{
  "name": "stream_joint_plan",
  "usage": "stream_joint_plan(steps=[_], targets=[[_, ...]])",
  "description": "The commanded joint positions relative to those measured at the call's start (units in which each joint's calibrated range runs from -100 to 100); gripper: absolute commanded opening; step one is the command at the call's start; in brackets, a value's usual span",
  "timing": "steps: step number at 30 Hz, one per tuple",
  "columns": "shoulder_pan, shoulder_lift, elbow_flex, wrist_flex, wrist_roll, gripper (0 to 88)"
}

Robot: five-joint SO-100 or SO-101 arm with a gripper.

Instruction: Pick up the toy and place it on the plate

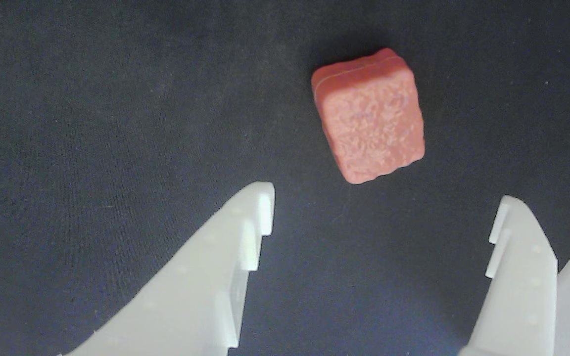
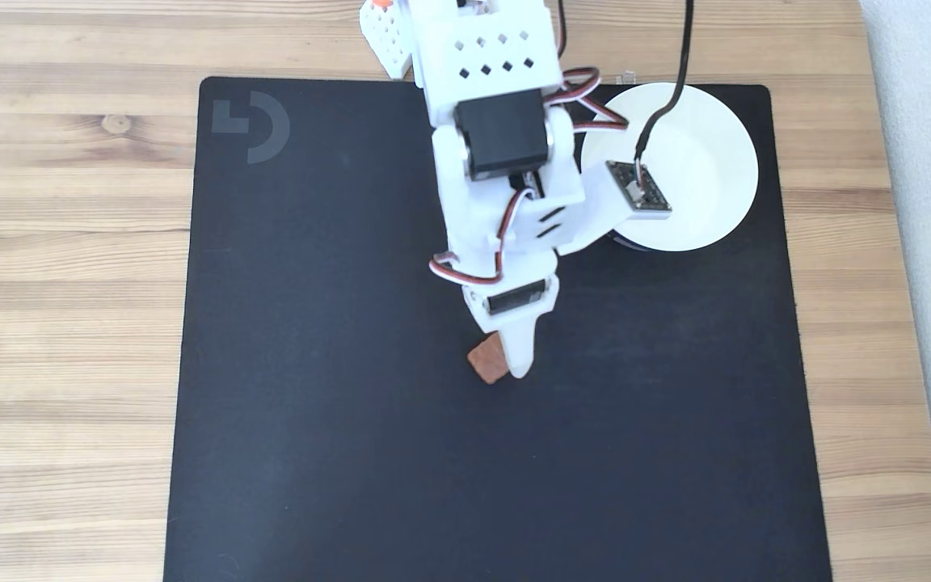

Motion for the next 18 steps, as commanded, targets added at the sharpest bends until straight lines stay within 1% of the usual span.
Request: stream_joint_plan(steps=[1, 11, 14, 16, 18], targets=[[1.37, -2.8, -2.6, 0.82, 0.4, 30.4], [2.46, -1.71, -2.78, 0.82, 0.35, 30.4], [2.46, 2.21, -6.84, 2.94, 0.35, 30.4], [2.46, 6.79, -13.24, 7.09, 0.35, 30.4], [2.46, 8.46, -15.67, 8.44, 0.35, 30.4]])
